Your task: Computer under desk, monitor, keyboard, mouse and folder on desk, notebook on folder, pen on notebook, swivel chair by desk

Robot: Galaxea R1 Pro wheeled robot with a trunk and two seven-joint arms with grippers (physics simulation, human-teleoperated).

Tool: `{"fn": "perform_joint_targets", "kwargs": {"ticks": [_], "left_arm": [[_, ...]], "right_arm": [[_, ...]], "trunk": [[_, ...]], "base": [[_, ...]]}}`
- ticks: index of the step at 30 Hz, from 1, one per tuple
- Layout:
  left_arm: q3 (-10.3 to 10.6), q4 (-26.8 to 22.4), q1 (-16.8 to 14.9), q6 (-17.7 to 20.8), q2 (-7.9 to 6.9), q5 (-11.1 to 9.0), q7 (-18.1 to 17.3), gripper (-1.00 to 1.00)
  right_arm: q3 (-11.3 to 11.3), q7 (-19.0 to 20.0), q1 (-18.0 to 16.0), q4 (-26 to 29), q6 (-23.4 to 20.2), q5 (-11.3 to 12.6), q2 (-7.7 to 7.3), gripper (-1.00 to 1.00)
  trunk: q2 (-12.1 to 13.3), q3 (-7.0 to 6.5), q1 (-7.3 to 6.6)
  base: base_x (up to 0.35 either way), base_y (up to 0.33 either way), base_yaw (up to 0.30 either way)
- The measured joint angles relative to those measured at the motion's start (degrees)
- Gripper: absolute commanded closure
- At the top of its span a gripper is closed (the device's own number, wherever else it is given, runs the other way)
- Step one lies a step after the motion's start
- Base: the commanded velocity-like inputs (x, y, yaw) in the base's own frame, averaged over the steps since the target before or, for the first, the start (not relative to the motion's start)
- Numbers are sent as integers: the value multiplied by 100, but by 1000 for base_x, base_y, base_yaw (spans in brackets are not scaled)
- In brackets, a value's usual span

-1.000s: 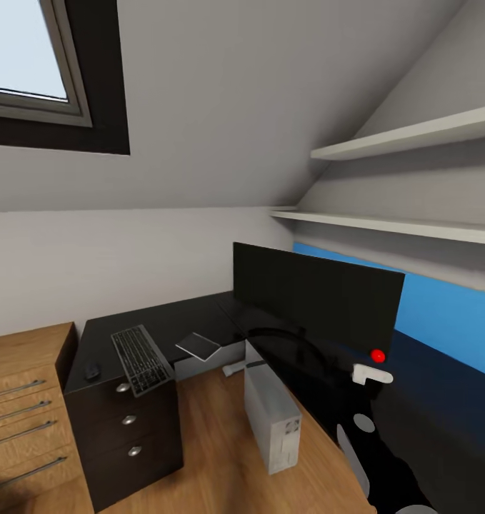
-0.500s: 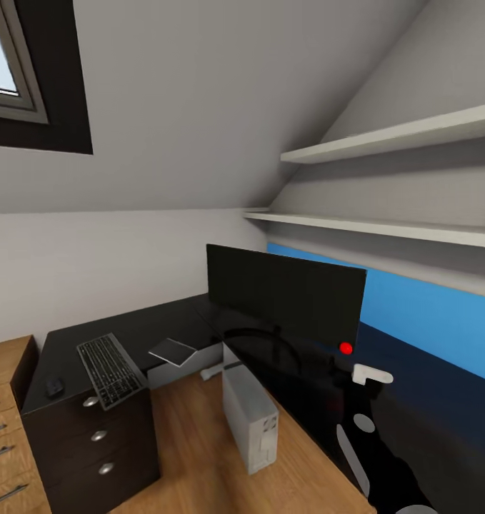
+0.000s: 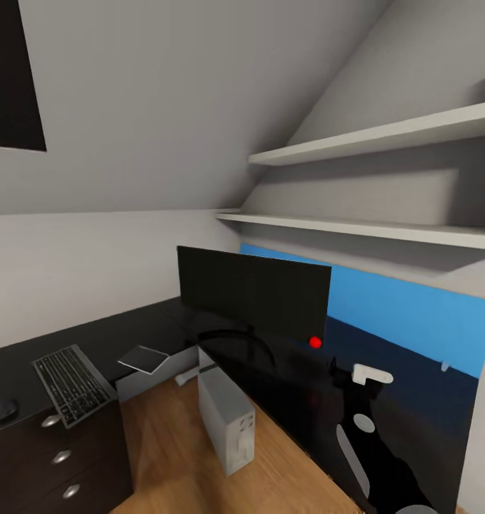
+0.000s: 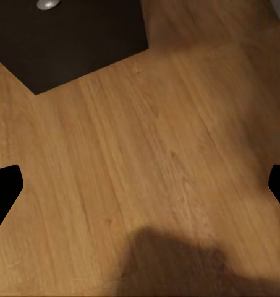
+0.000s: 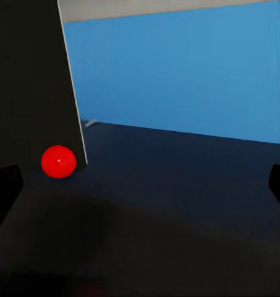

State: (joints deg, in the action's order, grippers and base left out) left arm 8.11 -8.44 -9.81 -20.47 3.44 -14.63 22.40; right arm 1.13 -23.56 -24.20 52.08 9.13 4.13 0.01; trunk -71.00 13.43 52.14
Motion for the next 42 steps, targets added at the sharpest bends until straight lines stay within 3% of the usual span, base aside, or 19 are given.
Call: {"fn": "perform_joint_targets", "kwargs": {"ticks": [15,42], "left_arm": [[0,-1,1,0,0,-1,1,-100],[0,-2,1,0,0,-1,1,-100]], "right_arm": [[3,2,-1,-1,1,0,5,-100],[6,-5,-1,-5,10,1,11,-100]], "trunk": [[0,-26,0],[0,10,0]], "base": [[0,0,-228],[0,0,-11]]}}
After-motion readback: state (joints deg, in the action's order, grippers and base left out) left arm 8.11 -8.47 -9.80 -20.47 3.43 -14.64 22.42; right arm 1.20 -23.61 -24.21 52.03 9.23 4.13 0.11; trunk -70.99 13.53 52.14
